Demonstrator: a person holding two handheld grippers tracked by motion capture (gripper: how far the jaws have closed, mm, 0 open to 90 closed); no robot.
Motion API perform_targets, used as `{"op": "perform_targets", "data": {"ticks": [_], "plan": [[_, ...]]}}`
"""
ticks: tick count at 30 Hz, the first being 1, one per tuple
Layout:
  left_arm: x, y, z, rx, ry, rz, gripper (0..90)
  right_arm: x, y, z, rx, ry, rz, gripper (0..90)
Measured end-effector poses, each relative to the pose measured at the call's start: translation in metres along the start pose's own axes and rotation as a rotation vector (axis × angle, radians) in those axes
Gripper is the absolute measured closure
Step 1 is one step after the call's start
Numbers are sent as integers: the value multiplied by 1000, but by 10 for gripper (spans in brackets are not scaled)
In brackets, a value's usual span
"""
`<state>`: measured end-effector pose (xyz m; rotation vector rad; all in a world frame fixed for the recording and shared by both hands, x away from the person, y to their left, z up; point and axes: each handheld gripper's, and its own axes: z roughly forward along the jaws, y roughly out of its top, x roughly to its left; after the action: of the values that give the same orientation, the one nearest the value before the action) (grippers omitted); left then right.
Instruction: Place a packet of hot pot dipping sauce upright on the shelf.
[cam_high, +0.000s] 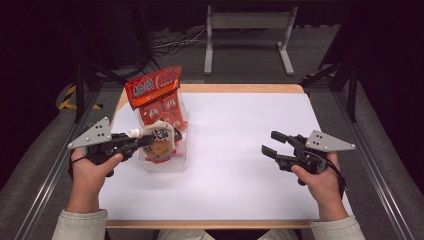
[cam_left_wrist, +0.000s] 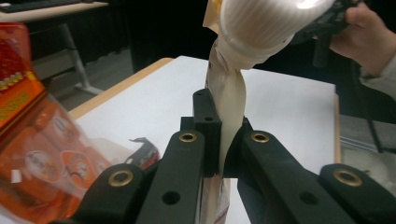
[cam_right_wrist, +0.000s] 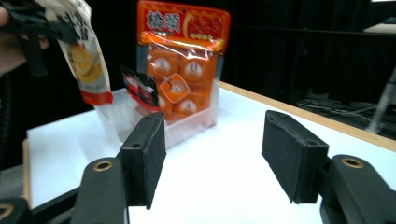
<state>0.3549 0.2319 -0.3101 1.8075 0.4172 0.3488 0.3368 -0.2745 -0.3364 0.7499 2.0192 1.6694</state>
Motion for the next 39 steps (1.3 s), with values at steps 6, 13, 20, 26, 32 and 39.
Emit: {"op": "perform_targets", "data": {"ticks": [6,13,20,26,32,39], "plan": [[2,-2,1,-36,71,34,890,-7,-4,-4,18,-50,0,400],[5,-8,4,-43,79,41,891,-13,-4,-8,16,-68,7,403],[10,-18,11,-42,83,43,891,-14,-6,-5,21,-51,12,405],[12,-26,17,-16,63,40,891,-14,-7,-2,20,-43,14,405],[16,-32,18,-12,50,19,890,-14,-7,-1,19,-37,11,406],[27,-47,20,-10,14,-44,889,-15,-7,0,21,-34,14,406]]}}
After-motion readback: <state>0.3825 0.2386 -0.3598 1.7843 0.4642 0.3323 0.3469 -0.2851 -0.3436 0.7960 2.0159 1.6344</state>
